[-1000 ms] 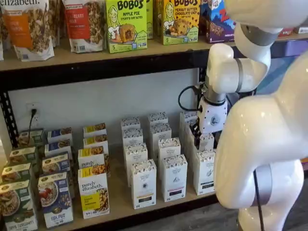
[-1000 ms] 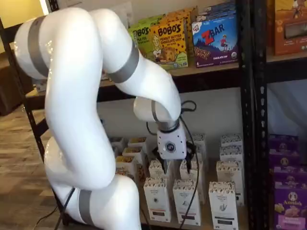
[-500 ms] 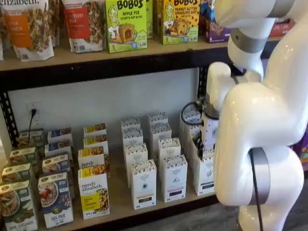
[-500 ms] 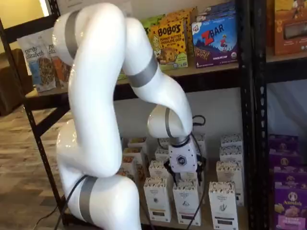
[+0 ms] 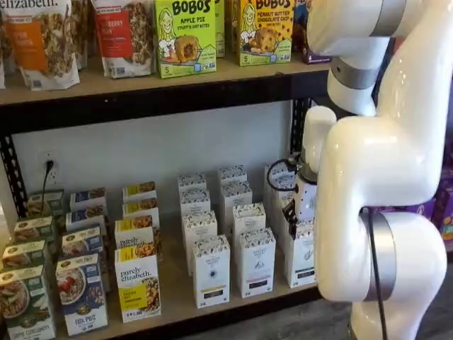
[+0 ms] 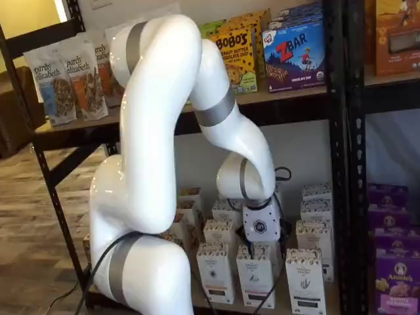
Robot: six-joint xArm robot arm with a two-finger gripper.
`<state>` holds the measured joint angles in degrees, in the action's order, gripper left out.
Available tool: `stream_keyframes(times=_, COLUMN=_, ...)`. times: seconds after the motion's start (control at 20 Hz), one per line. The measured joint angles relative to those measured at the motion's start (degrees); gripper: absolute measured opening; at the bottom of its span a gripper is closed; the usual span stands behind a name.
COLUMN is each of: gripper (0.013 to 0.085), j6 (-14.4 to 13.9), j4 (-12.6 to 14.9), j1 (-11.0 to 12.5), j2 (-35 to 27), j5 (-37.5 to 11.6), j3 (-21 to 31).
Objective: Pick up the white box with a green strip in the middle, on the bottom shelf, the sixth box from the left
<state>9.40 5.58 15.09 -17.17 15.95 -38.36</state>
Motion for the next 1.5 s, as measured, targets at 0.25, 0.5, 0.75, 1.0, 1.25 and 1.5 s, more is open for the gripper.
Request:
stream_keyframes(times=0.25, gripper=0.0850, j6=0.03, j4=-0.54, j1=-0.56, j2=-3.90, j5=0.79, j3=-4.26)
stream_keyframes(times=0.5, gripper=0.0850, j6=-0.48, j4=-0.25, j1=-0.82, j2=-7.58, j5=2.26, j3=-8.71)
stream_keyframes(times=0.75, gripper=0.0850, j6=-3.71, j4=4.81, j1=0.72, j2=-12.32, j5=3.68, j3=-14.24)
stream_keyframes(times=1.0, gripper=0.0850, j6=-1.05, j4=3.99, j1=2.68, j2=-17.35, j5=2.33, j3=-19.50)
stream_keyframes(times=1.25, gripper=0.0850, j6=3.06, j4=0.57, j1=3.55, j2=-21.06, j5=2.71, j3=-24.53)
stream_keyframes(times=1.5, gripper=0.0850, j6=5.59, j4=-1.73, j1=3.93, j2=-23.13, j5=3.50, j3=-27.79)
